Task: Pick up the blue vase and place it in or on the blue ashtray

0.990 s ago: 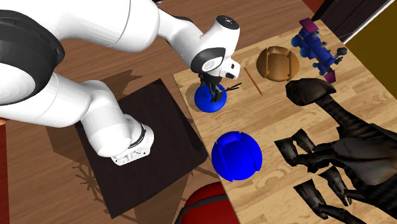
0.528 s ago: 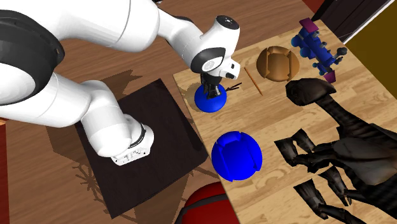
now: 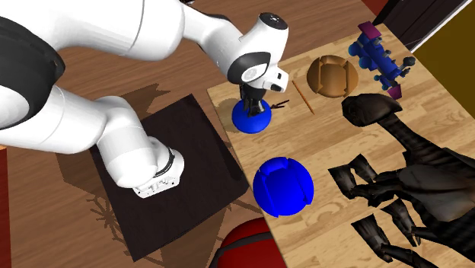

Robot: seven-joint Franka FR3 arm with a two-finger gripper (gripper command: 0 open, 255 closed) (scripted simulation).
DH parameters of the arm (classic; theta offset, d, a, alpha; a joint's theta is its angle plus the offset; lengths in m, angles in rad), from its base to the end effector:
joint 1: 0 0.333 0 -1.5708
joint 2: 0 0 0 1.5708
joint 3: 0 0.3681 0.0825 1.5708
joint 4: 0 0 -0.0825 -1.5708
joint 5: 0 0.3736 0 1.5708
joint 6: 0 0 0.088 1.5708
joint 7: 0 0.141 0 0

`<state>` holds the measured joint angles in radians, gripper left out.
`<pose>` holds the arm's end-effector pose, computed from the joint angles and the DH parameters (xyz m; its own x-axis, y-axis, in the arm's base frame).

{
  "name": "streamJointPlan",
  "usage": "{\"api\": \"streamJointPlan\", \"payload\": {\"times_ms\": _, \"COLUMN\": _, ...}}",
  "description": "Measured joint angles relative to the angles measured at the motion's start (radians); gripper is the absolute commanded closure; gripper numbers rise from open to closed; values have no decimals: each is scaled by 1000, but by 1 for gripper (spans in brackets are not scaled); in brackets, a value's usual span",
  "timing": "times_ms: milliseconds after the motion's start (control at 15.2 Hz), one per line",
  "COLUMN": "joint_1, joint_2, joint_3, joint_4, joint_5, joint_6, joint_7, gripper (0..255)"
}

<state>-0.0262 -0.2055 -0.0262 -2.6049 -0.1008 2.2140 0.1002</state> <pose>0.3789 -0.0257 0.3360 0.9798 -0.0894 -0.1789 -0.0759 -0.9938 0.0810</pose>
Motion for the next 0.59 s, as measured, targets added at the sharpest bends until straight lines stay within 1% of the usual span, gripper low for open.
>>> {"api": "streamJointPlan", "payload": {"times_ms": 594, "joint_1": 3, "joint_2": -87, "joint_3": 2, "joint_4": 58, "joint_5": 9, "joint_6": -144, "joint_7": -10, "gripper": 255}}
